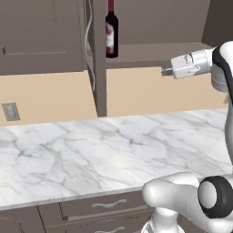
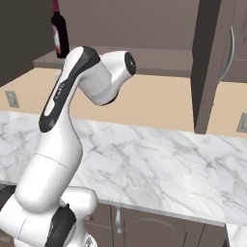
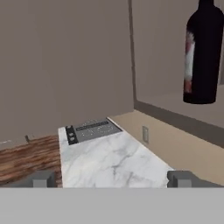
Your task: Open the cabinet directly in front. Then move the wine and the cup to the dining counter with the candle on it.
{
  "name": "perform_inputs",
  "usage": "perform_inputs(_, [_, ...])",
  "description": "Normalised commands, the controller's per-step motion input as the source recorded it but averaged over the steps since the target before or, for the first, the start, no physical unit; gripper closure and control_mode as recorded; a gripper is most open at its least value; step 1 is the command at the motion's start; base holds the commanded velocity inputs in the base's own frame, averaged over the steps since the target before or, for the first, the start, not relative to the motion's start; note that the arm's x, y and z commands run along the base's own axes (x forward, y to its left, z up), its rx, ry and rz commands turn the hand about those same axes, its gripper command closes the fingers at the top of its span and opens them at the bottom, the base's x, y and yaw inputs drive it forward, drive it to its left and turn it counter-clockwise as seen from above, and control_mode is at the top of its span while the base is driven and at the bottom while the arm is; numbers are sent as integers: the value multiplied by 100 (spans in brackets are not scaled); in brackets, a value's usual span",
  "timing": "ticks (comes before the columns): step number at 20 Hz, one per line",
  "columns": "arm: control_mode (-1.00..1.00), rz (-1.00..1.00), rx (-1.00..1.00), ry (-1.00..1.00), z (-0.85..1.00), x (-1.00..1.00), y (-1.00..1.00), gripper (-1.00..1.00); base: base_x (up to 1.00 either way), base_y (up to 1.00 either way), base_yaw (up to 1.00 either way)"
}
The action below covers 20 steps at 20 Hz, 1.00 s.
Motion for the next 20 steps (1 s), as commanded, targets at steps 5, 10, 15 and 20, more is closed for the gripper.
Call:
perform_inputs(5, [-100, 0, 0, -12, 25, -9, 0, -100, 0, 0, 0])
perform_inputs(10, [-100, 0, 6, -9, 80, 0, 0, -100, 0, 0, 0])
perform_inputs(15, [-100, 0, 6, 1, 44, 32, 0, -100, 0, 0, 0])
perform_inputs(20, [-100, 0, 0, 17, 10, 57, 11, -100, 0, 0, 0])
